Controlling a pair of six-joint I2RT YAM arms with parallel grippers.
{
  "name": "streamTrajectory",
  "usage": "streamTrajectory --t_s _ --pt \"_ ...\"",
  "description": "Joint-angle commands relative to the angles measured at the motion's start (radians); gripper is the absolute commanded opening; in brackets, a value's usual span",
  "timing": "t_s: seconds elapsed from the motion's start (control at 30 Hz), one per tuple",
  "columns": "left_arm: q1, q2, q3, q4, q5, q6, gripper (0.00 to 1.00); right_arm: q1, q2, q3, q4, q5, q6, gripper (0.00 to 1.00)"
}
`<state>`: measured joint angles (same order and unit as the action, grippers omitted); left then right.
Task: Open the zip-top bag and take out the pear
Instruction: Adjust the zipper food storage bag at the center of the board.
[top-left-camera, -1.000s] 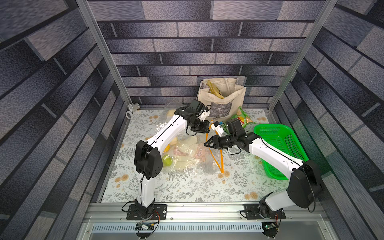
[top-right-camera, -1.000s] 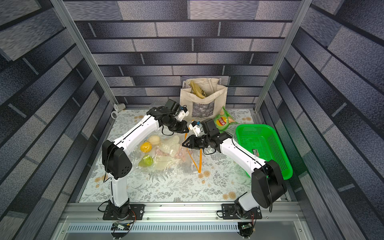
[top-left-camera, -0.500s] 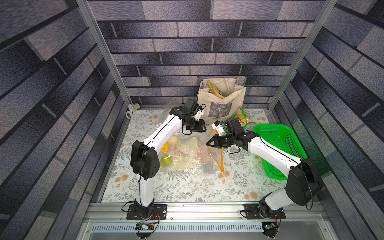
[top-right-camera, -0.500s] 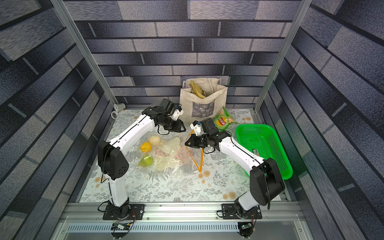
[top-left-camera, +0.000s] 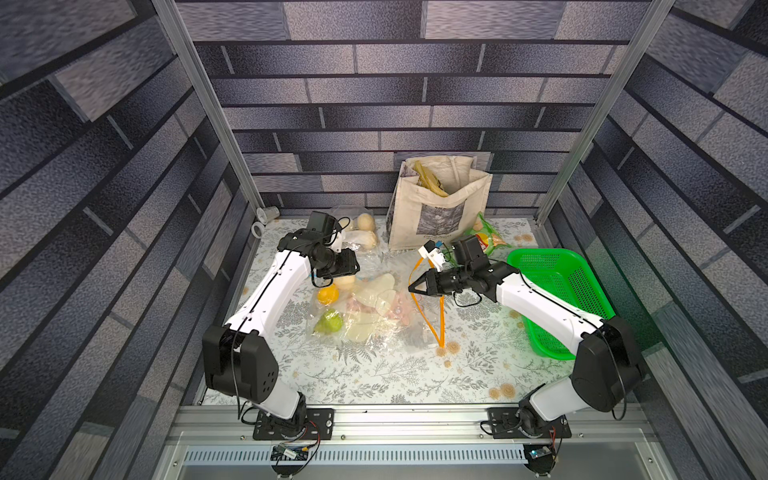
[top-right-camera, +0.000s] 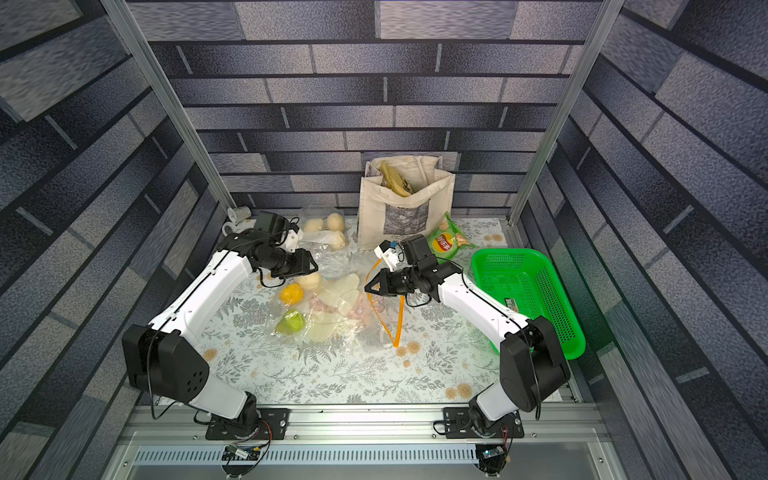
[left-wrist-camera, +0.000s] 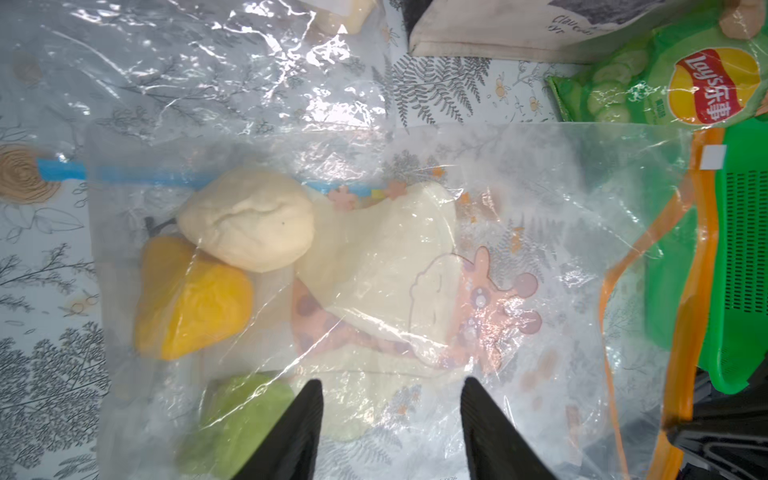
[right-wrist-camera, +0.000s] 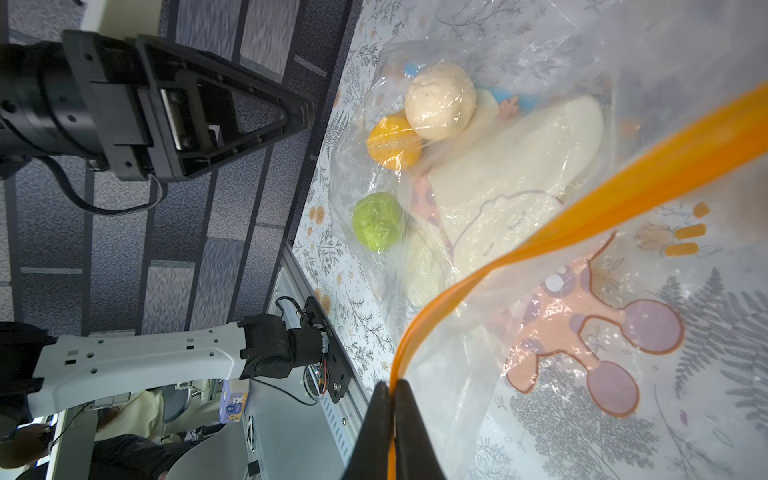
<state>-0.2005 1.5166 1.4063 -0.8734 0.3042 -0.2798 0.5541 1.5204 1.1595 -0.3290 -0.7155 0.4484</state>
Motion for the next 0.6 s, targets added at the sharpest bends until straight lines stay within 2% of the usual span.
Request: streamTrajectory --t_s 0.0,0.23,0.43,0.57 --pt "0.057 -0.067 -0.065 -0.031 -0.034 -0.006 0.60 -0.009 0.001 0.017 0.070 -0.078 0.007 0.08" --pt "0.151 -0.092 -0.154 -0.049 -0.031 0.017 0.60 -0.037 -0.019 0.017 0.096 -0.104 0.029 0.08" --pt "0.173 -0.110 -0.165 -0.081 -0.110 0.065 0.61 -0.039 -0.004 0.003 0.106 -0.099 0.046 0.08" --pt "0.191 -0.092 -0.180 -0.088 -0.114 0.080 0.67 -0.038 0.000 -0.009 0.117 -0.093 0.058 0.08"
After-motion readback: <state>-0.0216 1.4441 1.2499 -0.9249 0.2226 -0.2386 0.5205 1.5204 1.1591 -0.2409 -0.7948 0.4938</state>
